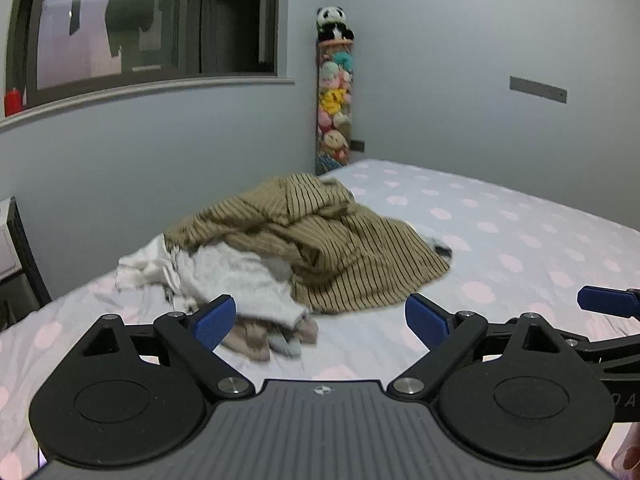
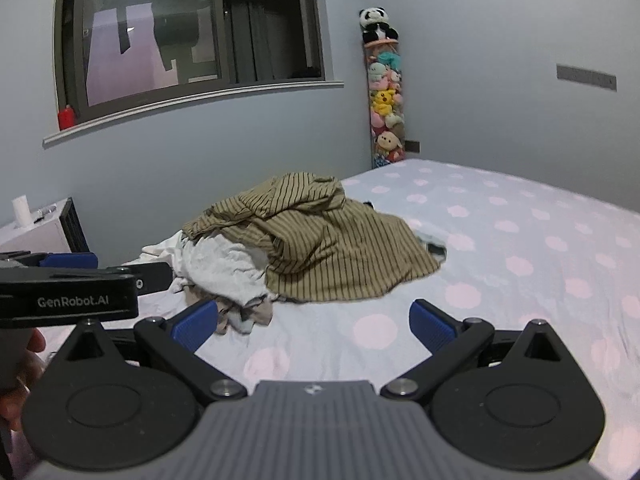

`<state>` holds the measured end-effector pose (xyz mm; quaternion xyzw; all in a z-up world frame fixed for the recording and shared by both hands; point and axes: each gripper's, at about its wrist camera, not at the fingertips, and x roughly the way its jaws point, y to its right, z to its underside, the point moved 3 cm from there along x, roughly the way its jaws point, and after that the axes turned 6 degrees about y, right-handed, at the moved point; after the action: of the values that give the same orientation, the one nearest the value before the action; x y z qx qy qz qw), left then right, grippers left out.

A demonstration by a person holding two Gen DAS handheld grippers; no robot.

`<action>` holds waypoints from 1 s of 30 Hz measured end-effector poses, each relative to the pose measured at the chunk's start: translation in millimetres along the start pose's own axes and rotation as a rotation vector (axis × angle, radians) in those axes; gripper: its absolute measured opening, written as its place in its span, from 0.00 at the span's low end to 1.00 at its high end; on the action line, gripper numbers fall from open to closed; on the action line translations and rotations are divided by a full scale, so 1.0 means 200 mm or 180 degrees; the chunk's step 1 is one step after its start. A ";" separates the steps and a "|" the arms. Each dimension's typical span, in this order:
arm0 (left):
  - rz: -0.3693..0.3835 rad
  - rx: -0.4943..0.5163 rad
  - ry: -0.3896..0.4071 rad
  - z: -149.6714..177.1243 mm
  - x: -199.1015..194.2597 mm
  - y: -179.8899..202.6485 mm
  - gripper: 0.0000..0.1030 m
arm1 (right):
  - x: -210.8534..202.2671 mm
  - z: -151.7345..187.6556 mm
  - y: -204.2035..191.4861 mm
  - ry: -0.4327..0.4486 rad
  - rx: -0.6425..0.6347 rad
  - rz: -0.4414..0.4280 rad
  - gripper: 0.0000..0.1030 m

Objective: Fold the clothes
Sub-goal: 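Move both tools to the striped khaki shirt and close both grippers on it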

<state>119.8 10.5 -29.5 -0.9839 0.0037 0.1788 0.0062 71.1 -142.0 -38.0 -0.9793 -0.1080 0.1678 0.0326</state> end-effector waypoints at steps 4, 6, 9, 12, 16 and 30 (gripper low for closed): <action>0.0026 -0.0039 0.0104 -0.04 0.12 -0.01 0.90 | 0.16 -0.07 0.02 -0.0011 -0.0096 -0.0028 0.99; 0.0025 -0.0076 0.0099 -0.06 0.18 -0.03 0.90 | 0.24 -0.10 0.02 -0.0002 -0.0121 -0.0047 0.99; -0.0037 -0.0026 0.0037 -0.08 0.30 -0.05 0.90 | 0.37 -0.14 0.01 -0.0015 -0.0159 -0.0017 0.99; -0.0037 -0.0005 -0.0098 -0.09 0.45 -0.09 0.90 | 0.53 -0.17 0.01 -0.0054 -0.0192 -0.0051 0.99; -0.0048 0.0122 -0.0206 -0.11 0.63 -0.16 0.90 | 0.74 -0.20 0.00 -0.0147 -0.0206 -0.0137 0.99; 0.0162 -0.0120 -0.0395 -0.16 1.36 -0.41 0.90 | 1.58 -0.12 -0.08 -0.0607 -0.0240 -0.0345 0.76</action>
<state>387.4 90.3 -94.4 -0.9704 0.0249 0.2396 -0.0167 366.7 -56.4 -115.8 -0.9522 -0.1696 0.2540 -0.0056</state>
